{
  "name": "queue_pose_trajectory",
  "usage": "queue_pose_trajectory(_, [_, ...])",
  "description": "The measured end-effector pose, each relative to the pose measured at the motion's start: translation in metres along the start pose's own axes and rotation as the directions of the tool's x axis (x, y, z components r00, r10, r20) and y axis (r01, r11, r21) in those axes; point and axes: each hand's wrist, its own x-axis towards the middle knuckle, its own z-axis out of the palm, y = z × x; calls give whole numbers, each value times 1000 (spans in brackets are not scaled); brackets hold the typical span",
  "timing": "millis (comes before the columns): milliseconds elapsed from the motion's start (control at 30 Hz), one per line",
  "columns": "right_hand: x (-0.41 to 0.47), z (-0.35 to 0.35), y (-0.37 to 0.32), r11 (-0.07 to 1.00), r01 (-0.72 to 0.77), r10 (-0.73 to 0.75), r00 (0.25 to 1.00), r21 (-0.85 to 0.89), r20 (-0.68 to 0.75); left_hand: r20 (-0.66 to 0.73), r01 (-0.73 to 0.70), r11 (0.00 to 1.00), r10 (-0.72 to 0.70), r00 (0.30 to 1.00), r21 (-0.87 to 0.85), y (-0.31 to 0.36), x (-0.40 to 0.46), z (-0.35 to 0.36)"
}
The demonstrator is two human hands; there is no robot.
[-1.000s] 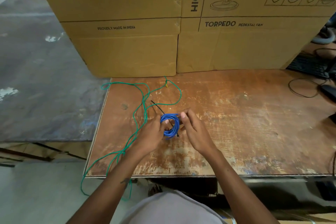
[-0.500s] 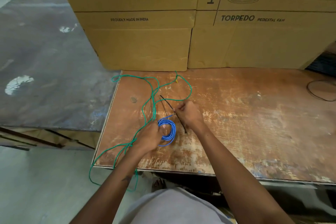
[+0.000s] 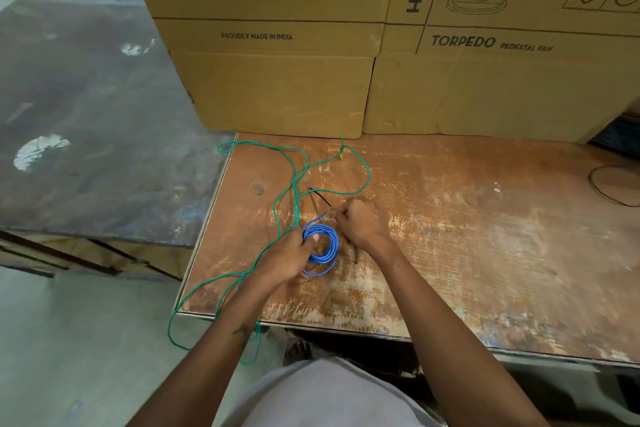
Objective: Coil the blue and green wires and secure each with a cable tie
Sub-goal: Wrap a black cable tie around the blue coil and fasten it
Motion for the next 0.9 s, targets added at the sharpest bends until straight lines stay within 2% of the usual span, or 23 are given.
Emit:
queue_pose_trajectory(267, [-34,-23,38,933,-41,36,999,357,20,-21,-40,995,42,999,90,3,0,-1])
queue_pose_trajectory(367, [-58,-46,43,878,-33,42,999,478,-9,-83,-56,976,75,994,210,6,4,-1])
queue_pose_trajectory(500, [-94,-76,40,789,-77,128,991,610,-40,-179,-33,933,103,978,358,20,5,0])
queue_pose_trajectory(600, [-119,-89,31,769,-112,157,987,630,-17,-225,-29,923,124,967,383,33,6,4])
queue_pose_trajectory(767, [-142,-95,9,807,-175,129,984,564,120,-291,-70,918,195,937,390,53,3,9])
queue_pose_trajectory(900, [-145,-99,0,872,-185,187,982,453,42,-337,-144,906,291,895,399,66,-1,16])
